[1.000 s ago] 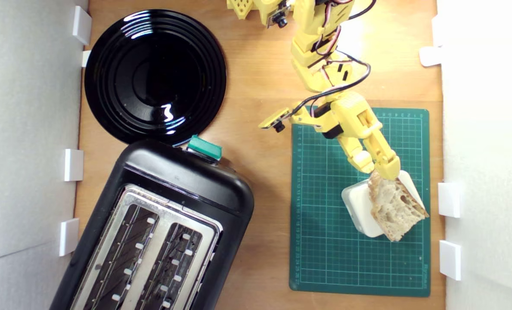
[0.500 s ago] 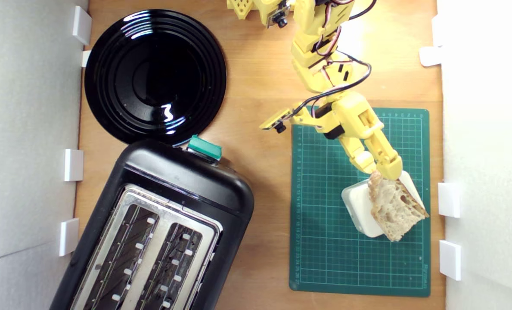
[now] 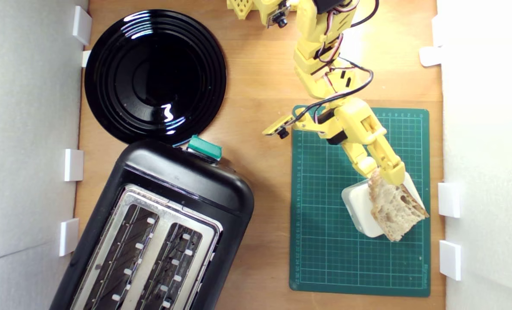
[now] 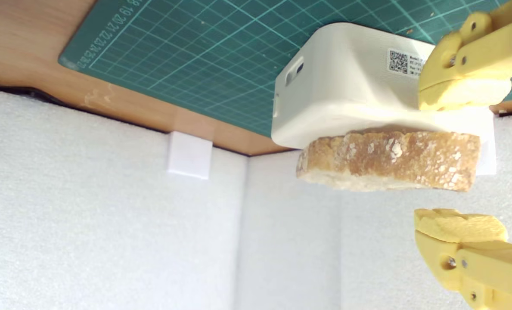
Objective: Pick bread and place in toaster
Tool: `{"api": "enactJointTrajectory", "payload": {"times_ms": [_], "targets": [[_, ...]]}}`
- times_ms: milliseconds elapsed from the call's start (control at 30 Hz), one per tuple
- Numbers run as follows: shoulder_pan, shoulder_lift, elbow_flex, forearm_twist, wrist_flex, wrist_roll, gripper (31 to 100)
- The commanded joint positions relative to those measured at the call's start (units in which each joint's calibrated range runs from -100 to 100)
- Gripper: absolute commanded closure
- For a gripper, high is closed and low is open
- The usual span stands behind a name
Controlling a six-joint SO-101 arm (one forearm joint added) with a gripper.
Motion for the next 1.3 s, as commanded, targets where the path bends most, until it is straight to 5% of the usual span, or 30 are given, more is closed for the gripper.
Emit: {"api": "enactJointTrajectory", "payload": {"times_ms": [0, 400, 867, 1267], "targets": [[-0.8, -0.8, -2.0, -0.4, 0.1, 0.3, 48.3], [-0.6, -1.4, -1.7, -0.4, 0.1, 0.3, 70.0], [1.5, -16.3, -0.7, -0.3, 1.2, 0.2, 71.2], [2.0, -54.4, -1.6, -0.4, 40.1, 0.2, 70.7]]}}
